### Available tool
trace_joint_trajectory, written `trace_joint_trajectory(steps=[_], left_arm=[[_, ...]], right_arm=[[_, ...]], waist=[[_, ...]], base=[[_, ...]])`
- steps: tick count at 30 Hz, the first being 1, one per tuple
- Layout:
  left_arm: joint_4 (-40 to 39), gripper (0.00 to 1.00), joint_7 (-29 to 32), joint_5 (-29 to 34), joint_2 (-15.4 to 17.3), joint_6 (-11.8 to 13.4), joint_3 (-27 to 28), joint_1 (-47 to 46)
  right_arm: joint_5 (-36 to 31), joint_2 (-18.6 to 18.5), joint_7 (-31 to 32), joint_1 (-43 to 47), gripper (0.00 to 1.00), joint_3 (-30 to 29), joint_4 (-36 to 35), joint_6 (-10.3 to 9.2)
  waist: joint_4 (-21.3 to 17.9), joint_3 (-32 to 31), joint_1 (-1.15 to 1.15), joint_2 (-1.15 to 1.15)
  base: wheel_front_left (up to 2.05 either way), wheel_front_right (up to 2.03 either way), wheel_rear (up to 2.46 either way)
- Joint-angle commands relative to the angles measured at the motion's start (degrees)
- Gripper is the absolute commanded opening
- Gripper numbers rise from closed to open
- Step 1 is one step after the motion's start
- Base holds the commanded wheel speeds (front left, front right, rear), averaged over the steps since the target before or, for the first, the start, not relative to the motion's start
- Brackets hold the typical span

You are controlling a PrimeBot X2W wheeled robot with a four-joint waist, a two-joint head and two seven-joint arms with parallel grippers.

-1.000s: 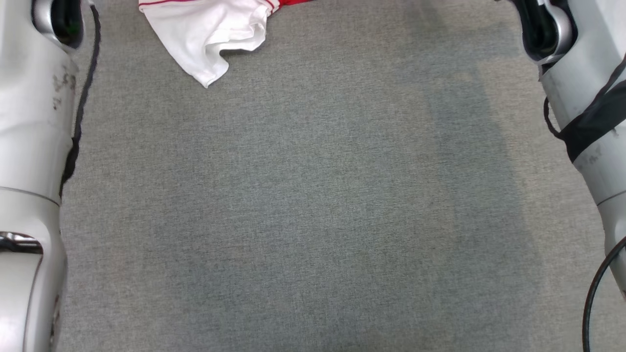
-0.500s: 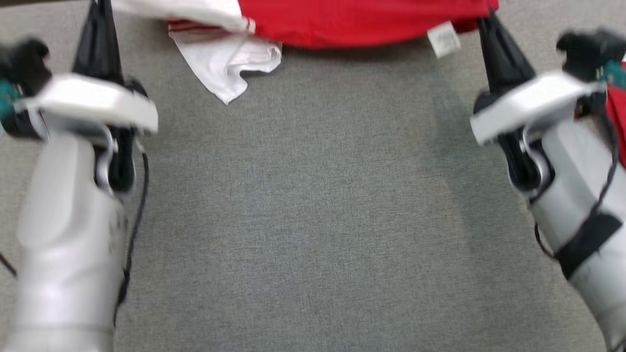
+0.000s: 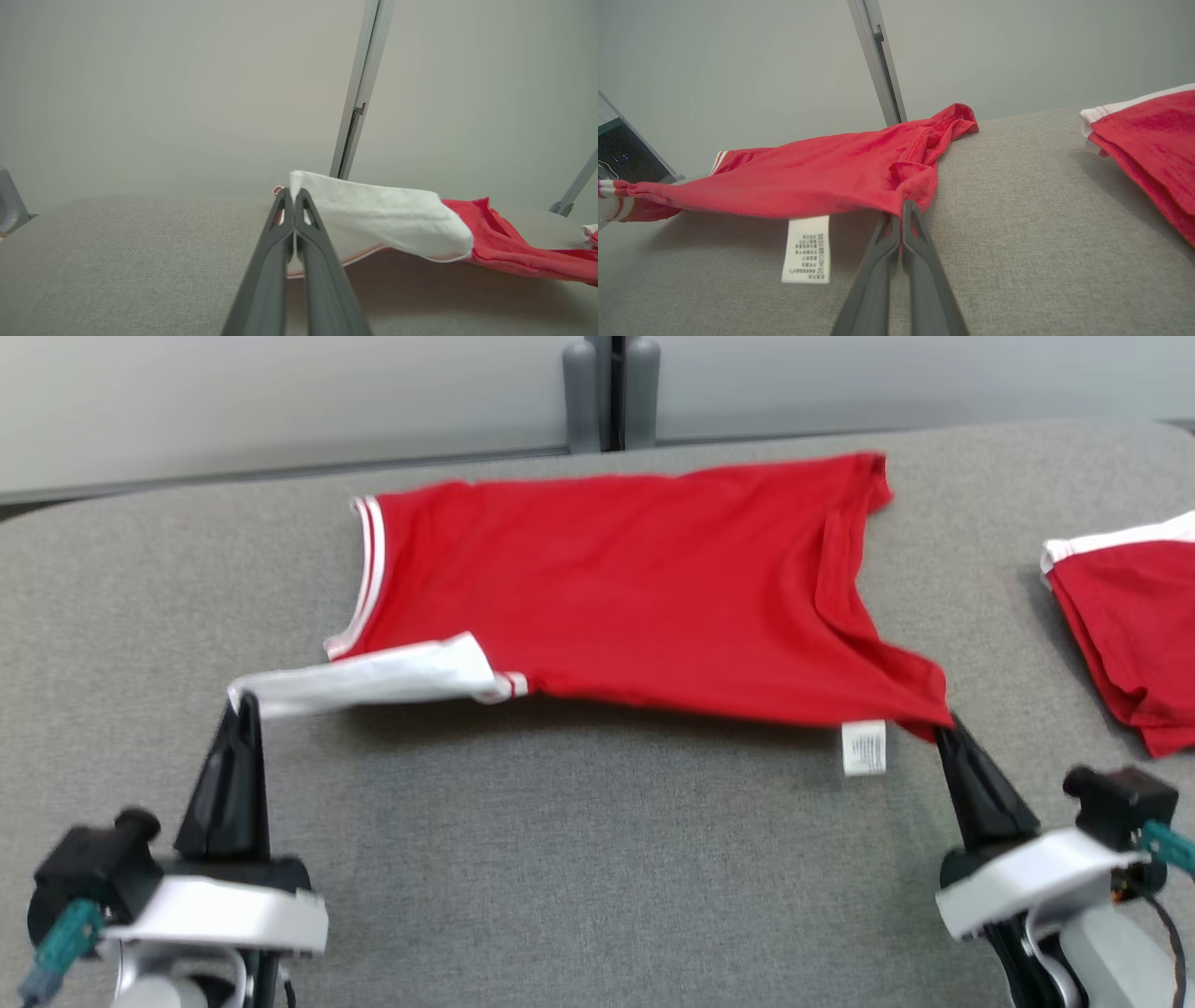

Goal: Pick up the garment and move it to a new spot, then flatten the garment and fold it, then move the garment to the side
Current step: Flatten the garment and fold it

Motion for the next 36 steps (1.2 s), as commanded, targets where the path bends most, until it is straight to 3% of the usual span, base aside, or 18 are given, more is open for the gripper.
trace_joint_trajectory(steps=[1, 8, 20, 26, 36], left_arm=[[-1.8, 0.0, 1.2, 0.2, 0.3, 0.5, 0.0, 2.0], [-17.4, 0.0, 12.0, -0.6, 0.1, 4.0, -1.2, 15.2], [-34.0, 0.0, 24.3, -1.3, 1.6, 7.7, -1.0, 27.4], [-32.7, 0.0, 26.3, -2.5, 1.5, 8.0, -1.4, 27.4], [-21.2, 0.0, 26.8, -5.4, 1.6, 4.6, -3.8, 19.6]], right_arm=[[-0.9, -0.6, 0.1, 1.5, 0.0, -0.6, -0.4, -0.03], [-4.6, 1.0, 5.6, 14.9, 0.0, -7.4, -7.8, -0.03], [-11.4, 6.6, 24.6, 33.3, 0.0, -21.2, -26.9, -0.03], [-12.9, 9.0, 29.8, 35.3, 0.0, -22.6, -30.9, -0.03], [-13.2, 8.6, 33.0, 28.2, 0.0, -21.3, -27.6, -0.03]], waist=[[0.8, -2.4, 0.0, 0.0], [1.9, -7.6, 0.0, 0.0], [1.8, -12.3, 0.0, 0.0], [1.2, -11.5, 0.0, 0.0], [-0.3, -5.1, 0.0, 0.0]], base=[[0.0, 0.0, 0.0], [0.0, 0.0, 0.0], [0.0, 0.0, 0.0], [0.0, 0.0, 0.0], [0.0, 0.0, 0.0]])
